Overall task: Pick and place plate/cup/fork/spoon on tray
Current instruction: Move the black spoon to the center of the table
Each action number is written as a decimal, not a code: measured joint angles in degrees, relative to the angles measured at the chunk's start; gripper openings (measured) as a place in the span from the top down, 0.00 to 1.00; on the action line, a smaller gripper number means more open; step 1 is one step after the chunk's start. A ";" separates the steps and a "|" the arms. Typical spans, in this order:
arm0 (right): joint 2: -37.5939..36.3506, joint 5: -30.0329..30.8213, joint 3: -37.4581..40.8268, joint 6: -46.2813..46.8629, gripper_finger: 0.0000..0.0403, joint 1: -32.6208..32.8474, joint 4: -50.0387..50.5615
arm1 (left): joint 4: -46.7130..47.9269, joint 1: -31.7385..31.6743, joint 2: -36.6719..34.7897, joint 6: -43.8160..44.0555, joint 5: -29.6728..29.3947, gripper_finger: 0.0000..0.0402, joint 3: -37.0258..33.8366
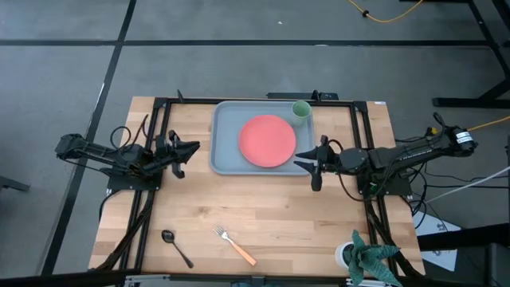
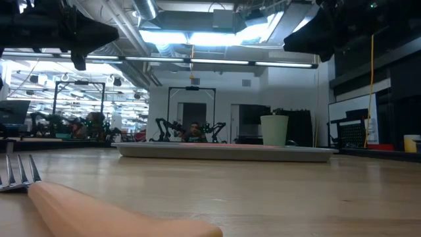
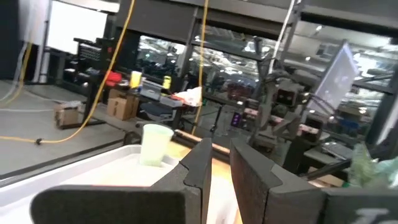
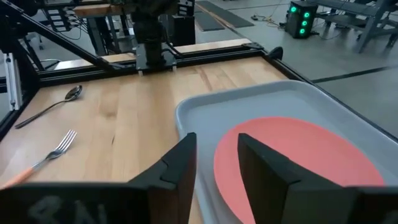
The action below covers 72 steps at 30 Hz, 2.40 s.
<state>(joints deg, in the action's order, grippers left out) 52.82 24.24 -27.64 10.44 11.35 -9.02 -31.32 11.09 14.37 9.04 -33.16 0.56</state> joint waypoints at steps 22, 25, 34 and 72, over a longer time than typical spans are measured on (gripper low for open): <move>0.02 0.10 0.07 0.26 0.70 -0.02 6.31 | 31.64 7.37 15.49 12.90 15.30 0.87 27.65; 0.02 0.12 0.07 1.29 0.70 -0.02 7.56 | 42.26 9.52 22.65 18.63 21.00 0.87 36.22; 0.02 0.12 0.07 1.17 0.70 -0.02 8.35 | 64.43 16.72 37.37 45.96 37.00 0.87 48.50; 0.04 -0.33 0.07 5.99 0.70 -0.02 18.75 | 56.64 36.15 83.90 94.38 69.92 0.91 48.46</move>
<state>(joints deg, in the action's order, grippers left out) 52.86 23.91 -27.57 16.43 11.33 9.73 25.32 47.25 98.27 103.42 36.76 49.01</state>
